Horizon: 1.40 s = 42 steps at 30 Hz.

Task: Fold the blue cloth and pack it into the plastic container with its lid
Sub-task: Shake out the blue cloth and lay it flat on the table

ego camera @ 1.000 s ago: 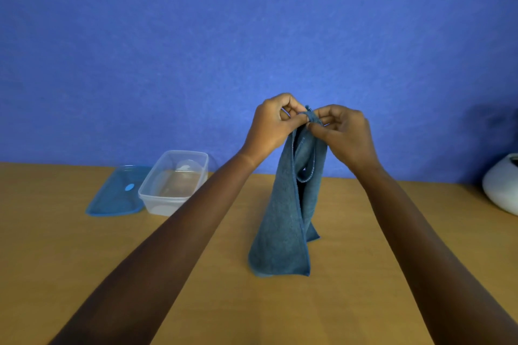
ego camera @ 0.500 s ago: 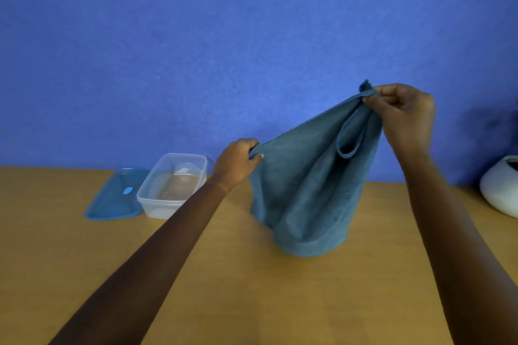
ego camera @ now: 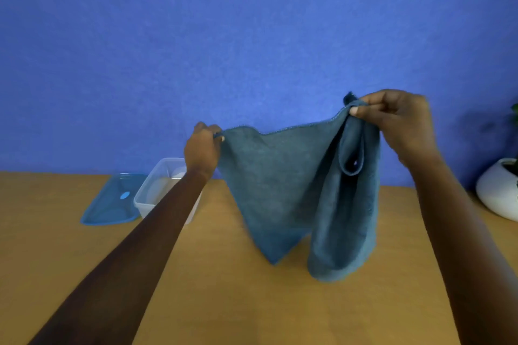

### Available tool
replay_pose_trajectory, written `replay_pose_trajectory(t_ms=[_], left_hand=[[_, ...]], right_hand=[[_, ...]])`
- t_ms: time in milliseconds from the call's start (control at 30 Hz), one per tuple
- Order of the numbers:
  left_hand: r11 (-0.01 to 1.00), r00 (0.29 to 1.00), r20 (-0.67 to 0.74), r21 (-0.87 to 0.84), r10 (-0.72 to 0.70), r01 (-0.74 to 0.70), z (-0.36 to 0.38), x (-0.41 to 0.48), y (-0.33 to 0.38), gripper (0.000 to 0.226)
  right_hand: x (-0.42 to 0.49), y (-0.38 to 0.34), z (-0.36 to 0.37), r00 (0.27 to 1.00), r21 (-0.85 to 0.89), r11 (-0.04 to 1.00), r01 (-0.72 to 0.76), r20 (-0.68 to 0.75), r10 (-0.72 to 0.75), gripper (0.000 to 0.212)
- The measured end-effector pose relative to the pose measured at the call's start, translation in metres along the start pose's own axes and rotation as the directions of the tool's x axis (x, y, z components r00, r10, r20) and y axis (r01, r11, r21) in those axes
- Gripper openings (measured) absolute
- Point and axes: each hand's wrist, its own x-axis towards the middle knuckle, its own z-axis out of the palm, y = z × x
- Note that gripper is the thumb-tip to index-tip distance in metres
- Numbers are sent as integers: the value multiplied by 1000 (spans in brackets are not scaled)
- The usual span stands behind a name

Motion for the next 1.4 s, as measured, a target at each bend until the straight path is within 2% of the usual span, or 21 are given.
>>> replay_pose_trajectory(t_ms=[167,267,333,400,467,500,533,600,667,733,800,867,967,1067,1200,1267,1400], left_hand=[[926,992,-118,-368,47,-88,-8,24,26,26],[860,980,-144,-474,139,-191,-10,30,46,31],[833,961,-133,-480,242,-276,-9,30,56,32],[798,929,-81,-490,360,-352,-8,28,62,33],[765,899,19,-534,437,-360,-8,27,66,33],[755,884,70,-554,463,-352,-8,27,68,32],[746,868,113,-571,483,-341,-8,26,69,32],[731,844,170,-603,509,-319,-10,24,70,34],[706,827,188,-639,530,-307,-14,21,69,34],[675,813,189,-673,551,-302,-18,19,66,34],[654,806,192,-700,560,-287,-20,19,64,35],[648,813,190,-711,550,-273,-18,18,62,39],[631,811,217,-743,542,-223,-16,16,62,41],[569,775,297,-816,557,-96,-15,11,62,43],[529,734,352,-849,581,-12,-13,4,70,33],[512,717,381,-858,583,40,-11,1,71,33],[461,690,456,-865,562,195,-12,0,70,36]], right_hand=[[-11,-1,31,976,-46,999,-29,213,39,26],[-21,0,55,929,-68,997,-30,366,53,30],[-27,-2,67,871,-64,998,-16,488,45,33],[-33,-6,76,771,-39,999,-23,635,42,33],[-39,-9,83,673,7,997,-70,739,42,29],[-40,-10,85,656,21,997,-81,754,38,26],[-41,-10,86,664,34,996,-81,747,29,22],[-39,-9,86,733,51,998,-47,681,0,18],[-35,-4,84,821,67,998,-19,571,-23,32],[-32,0,81,883,99,995,-25,470,-25,31],[-28,6,79,925,127,991,-34,381,-18,23],[-25,10,76,950,145,988,-46,313,-2,24],[-21,13,73,967,174,980,-100,249,54,16],[-18,16,74,959,227,960,-161,267,98,20],[-20,18,77,950,267,940,-212,282,134,5],[-22,19,78,944,298,925,-235,297,144,5],[-25,22,78,936,293,923,-250,318,153,19]])
